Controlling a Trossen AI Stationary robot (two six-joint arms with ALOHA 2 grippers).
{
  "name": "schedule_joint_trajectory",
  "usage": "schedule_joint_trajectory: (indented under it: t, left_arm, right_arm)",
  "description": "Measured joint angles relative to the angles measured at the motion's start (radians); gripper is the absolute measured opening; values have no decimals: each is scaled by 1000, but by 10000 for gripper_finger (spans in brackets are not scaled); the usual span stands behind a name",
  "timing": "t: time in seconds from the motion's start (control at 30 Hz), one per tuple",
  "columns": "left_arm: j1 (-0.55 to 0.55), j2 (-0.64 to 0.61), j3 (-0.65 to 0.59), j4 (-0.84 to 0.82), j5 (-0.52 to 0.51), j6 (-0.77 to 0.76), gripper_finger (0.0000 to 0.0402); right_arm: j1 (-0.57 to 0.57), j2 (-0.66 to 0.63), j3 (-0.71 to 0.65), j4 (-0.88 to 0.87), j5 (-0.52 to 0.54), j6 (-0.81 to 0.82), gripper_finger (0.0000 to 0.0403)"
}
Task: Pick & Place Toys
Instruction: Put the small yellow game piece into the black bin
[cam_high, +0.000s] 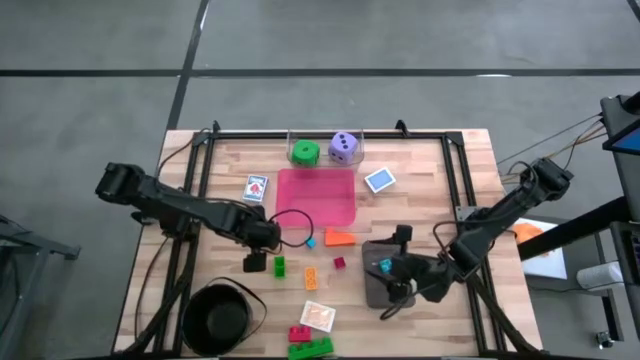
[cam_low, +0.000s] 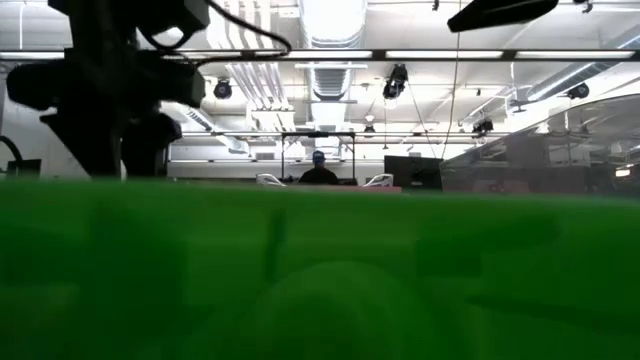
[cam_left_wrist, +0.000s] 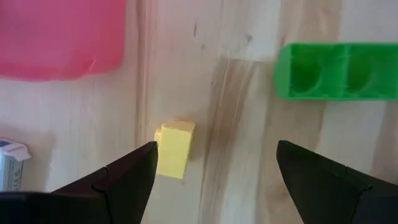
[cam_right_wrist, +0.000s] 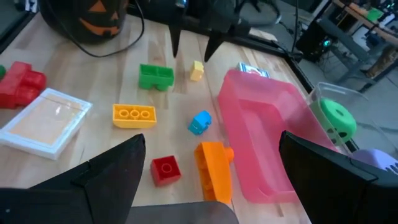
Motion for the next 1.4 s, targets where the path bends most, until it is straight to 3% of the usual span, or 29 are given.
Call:
schedule_joint_trajectory:
  t: [0.47, 0.63, 1.13, 1.4]
  left_arm:
    - [5, 119, -7, 1, -69, 43, 324]
    - [5, 128, -7, 0, -72, 46, 278]
    - [5, 123, -7, -7, -76, 46, 88]
    - [5, 121, -5, -43, -76, 34, 81]
  right_arm:
    - [12, 0, 0, -2, 14, 10, 368]
    - [12, 0, 0, -2, 14, 14, 368]
    - [12, 0, 0, -3, 14, 22, 368]
    - [12, 0, 0, -3, 14, 22, 368]
